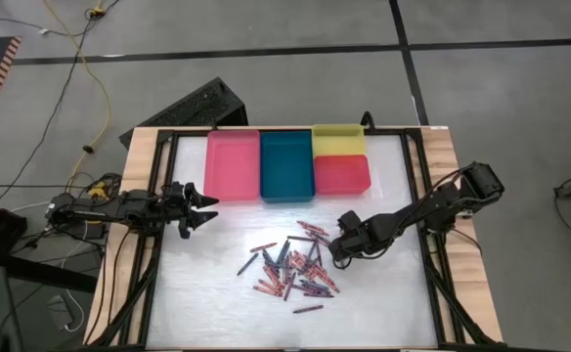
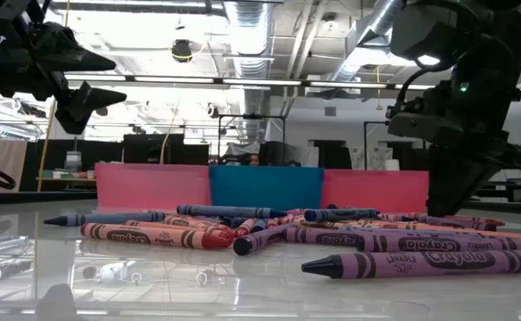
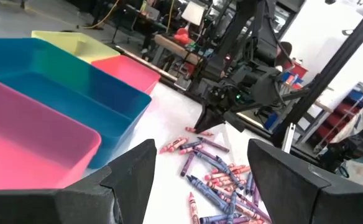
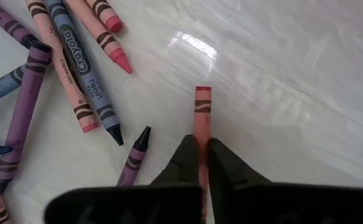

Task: Sort crayons
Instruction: Put the red crayon into the red bin

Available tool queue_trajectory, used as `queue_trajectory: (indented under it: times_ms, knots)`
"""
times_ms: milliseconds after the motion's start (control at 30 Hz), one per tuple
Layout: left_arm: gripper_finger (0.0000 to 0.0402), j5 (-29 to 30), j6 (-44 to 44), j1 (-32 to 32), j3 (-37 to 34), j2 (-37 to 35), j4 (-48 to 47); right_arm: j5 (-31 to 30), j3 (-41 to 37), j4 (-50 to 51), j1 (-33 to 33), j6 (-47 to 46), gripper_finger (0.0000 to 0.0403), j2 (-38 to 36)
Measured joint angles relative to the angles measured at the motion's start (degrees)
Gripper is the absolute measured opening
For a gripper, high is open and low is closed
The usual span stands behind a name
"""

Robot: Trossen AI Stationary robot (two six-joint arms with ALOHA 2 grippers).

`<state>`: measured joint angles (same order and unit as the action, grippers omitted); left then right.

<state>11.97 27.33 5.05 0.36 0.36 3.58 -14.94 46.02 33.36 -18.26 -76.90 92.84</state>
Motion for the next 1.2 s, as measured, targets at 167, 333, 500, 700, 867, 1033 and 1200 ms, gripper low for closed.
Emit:
queue_trajectory:
  times_ms: [167, 333, 500, 700, 867, 1033, 1200]
  knots:
    - [0.0245, 0.04, 0.40, 0.01, 0.00, 0.00, 0.03, -0.40, 0.83, 0.52, 0.42, 0.83, 0.0009, 0.08]
    - [0.0245, 0.07, 1.48, 0.00, 0.00, 0.00, 0.06, -0.85, 5.53, 6.49, 1.55, 5.23, 0.0004, 0.20]
    - [0.0245, 0.09, 1.95, 0.01, 0.00, 0.00, 0.16, -3.30, 11.65, 11.46, 3.73, 10.61, 0.0003, 0.31]
    - [0.0245, 0.17, 2.58, -0.01, 0.00, 0.00, 0.17, -5.74, 18.92, 12.70, 7.60, 21.85, 0.0003, 0.31]
    - [0.0245, 0.72, 2.94, 0.01, 0.01, 0.00, 0.21, -7.80, 24.96, 12.25, 11.94, 30.75, 0.0003, 0.28]
    - [0.0245, 0.73, 3.35, 0.01, 0.01, 0.00, 0.21, -8.98, 28.94, 13.84, 16.16, 37.59, 0.0003, 0.26]
    - [0.0245, 0.72, 3.90, 0.01, 0.02, 0.00, 0.21, -10.77, 29.73, 20.28, 20.55, 38.38, 0.0003, 0.20]
